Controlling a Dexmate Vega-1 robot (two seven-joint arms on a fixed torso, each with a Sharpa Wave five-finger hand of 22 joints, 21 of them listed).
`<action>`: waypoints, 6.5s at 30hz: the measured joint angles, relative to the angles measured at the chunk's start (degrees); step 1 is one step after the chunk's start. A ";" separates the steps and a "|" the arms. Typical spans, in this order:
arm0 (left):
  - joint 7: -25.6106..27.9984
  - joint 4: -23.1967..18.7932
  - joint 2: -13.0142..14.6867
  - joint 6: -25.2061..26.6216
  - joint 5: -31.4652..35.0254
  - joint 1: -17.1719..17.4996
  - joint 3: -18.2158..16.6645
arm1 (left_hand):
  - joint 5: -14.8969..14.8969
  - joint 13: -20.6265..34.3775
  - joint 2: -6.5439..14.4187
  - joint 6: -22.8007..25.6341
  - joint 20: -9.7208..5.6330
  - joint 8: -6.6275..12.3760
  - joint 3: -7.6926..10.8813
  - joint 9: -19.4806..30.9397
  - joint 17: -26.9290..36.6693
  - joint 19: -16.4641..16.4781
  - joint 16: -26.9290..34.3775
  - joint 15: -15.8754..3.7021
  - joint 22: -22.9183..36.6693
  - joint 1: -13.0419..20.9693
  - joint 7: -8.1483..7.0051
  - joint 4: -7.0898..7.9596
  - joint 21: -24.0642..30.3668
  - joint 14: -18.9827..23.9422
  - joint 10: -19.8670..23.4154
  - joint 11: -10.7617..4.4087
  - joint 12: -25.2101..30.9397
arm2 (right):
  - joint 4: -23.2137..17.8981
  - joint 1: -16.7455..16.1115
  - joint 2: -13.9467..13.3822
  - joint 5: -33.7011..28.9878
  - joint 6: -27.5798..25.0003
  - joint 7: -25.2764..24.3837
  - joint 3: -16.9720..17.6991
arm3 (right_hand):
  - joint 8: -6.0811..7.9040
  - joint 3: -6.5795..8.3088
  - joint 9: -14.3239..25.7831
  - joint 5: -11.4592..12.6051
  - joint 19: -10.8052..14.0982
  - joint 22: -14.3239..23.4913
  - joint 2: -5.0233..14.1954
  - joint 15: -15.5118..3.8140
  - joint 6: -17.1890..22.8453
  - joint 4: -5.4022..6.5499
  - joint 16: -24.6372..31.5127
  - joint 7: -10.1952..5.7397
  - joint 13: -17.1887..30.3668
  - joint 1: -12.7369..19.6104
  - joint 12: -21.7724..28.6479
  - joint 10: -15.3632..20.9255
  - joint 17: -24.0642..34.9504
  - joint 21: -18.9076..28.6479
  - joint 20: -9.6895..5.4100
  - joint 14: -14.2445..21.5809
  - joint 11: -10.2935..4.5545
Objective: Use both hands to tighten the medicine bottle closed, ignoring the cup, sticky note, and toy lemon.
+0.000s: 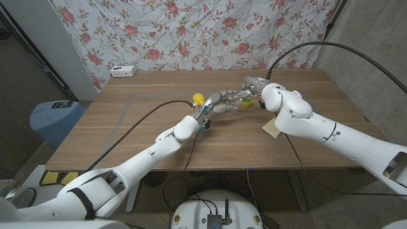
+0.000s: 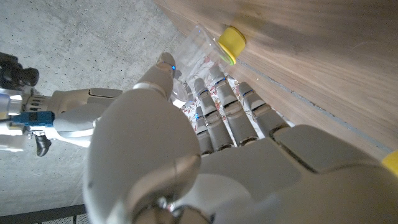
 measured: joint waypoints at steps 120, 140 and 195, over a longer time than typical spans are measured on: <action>3.38 -7.31 4.73 1.38 0.72 4.85 -3.47 | 0.16 0.22 -0.46 -0.23 0.01 0.00 0.01 0.00 0.00 0.01 0.00 0.13 0.00 0.00 -0.21 0.01 0.00 -0.34 -0.09 -0.10 0.06 | -5.31 -1.94 -2.38 13.81 -5.09 -16.63 1.88 | -9.45 -5.87 1.24 0.00 -4.27 -0.01 -0.05 4.09 -18.41 2.20 -2.67 -3.79 0.17 -16.19 -2.77 -3.03 0.27 -1.11 2.79 -4.37 4.62; 4.79 -10.78 6.84 0.93 -1.34 8.38 -6.59 | 0.15 0.28 -0.37 -0.43 1.31 0.00 -0.62 0.00 0.08 -1.35 0.00 0.37 0.00 -0.05 -0.41 0.32 0.00 -1.08 -0.12 -0.12 0.12 | -2.45 -8.91 -0.05 18.59 4.16 -25.35 8.58 | -9.95 -5.70 0.66 0.00 -3.39 -0.15 1.40 3.49 -30.05 2.03 -2.56 -4.20 0.16 -16.55 -2.10 -3.21 0.28 -0.88 1.74 -4.98 4.82; 3.70 -22.38 16.85 5.92 -4.56 18.01 -13.20 | 0.16 -0.15 1.66 -9.63 3.49 -0.63 -7.97 -0.14 0.27 -17.00 0.00 2.78 0.00 -2.09 -3.09 1.52 -0.39 -15.88 -8.39 -2.24 -0.37 | 12.56 -24.65 10.15 33.19 40.77 -41.67 22.97 | -9.28 -5.63 -0.51 0.00 -5.03 -0.43 3.75 1.85 -36.06 2.44 -2.67 -2.02 -0.26 -19.55 -2.34 -4.34 0.13 -1.34 -1.33 -7.44 3.88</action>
